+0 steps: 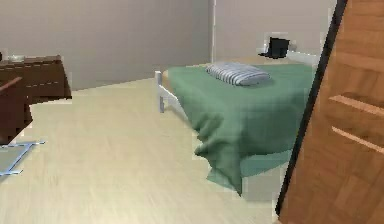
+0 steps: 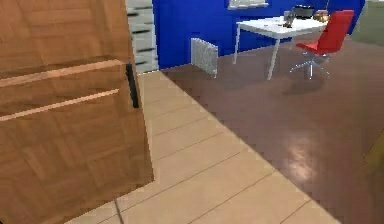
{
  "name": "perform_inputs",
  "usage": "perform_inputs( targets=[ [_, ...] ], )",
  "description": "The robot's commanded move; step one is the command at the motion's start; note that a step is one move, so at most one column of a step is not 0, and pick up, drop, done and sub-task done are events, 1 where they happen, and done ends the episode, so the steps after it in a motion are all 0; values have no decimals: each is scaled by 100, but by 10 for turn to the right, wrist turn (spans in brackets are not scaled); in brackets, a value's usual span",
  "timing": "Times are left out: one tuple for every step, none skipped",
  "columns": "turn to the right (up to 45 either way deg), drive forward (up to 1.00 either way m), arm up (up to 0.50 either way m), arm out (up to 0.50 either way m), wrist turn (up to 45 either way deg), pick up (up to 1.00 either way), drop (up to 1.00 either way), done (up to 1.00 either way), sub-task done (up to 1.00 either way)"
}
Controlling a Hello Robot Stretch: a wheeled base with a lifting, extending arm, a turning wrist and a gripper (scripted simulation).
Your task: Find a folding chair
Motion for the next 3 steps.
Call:
perform_inputs(
  targets=[
    [-420, 0, 0, 0, 0, 0, 0, 0, 0],
    [0, 75, 0, 0, 0, 0, 0, 0, 0],
    [-420, 0, 0, 0, 0, 0, 0, 0, 0]
  ],
)
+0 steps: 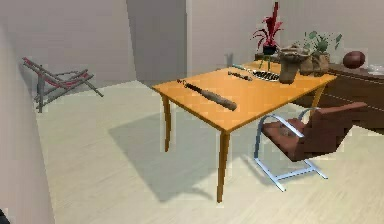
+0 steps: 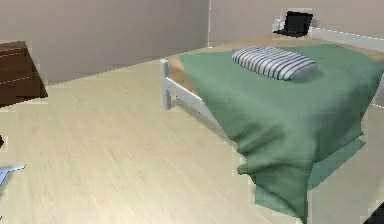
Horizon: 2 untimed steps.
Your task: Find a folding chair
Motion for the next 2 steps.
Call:
perform_inputs(
  targets=[
    [0, 15, 0, 0, 0, 0, 0, 0, 0],
    [-150, 0, 0, 0, 0, 0, 0, 0, 0]
  ],
)
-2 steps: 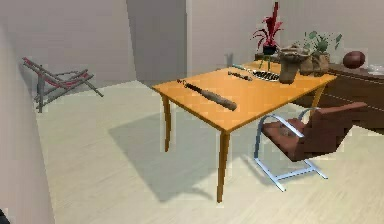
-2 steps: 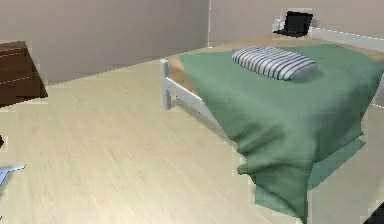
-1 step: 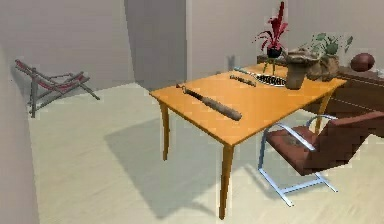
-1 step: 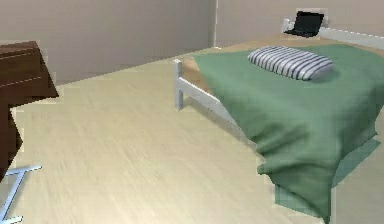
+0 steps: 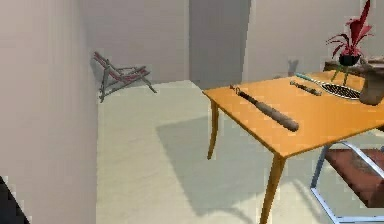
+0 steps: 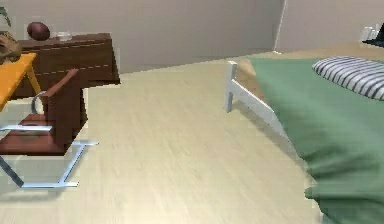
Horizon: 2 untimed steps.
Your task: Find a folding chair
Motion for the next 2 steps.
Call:
perform_inputs(
  targets=[
    [0, 25, 0, 0, 0, 0, 0, 0, 0],
    [-210, 0, 0, 0, 0, 0, 0, 0, 0]
  ],
)
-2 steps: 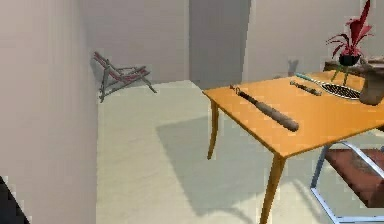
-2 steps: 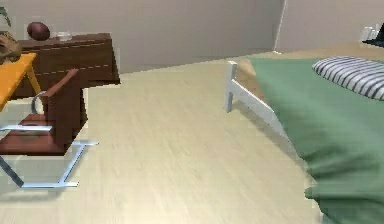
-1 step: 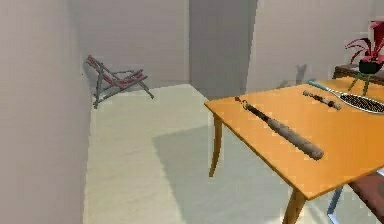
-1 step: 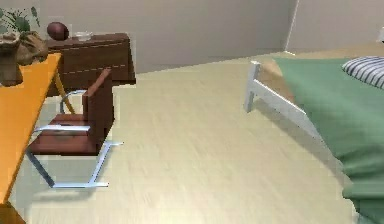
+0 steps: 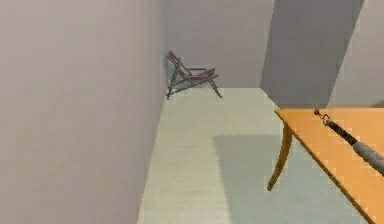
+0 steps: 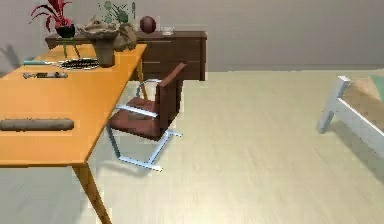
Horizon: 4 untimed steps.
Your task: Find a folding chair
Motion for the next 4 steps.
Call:
perform_inputs(
  targets=[
    [0, 100, 0, 0, 0, 0, 0, 0, 0],
    [0, 100, 0, 0, 0, 0, 0, 0, 0],
    [-60, 0, 0, 0, 0, 0, 0, 0, 0],
    [-30, 0, 0, 0, 0, 0, 0, 0, 0]
  ],
)
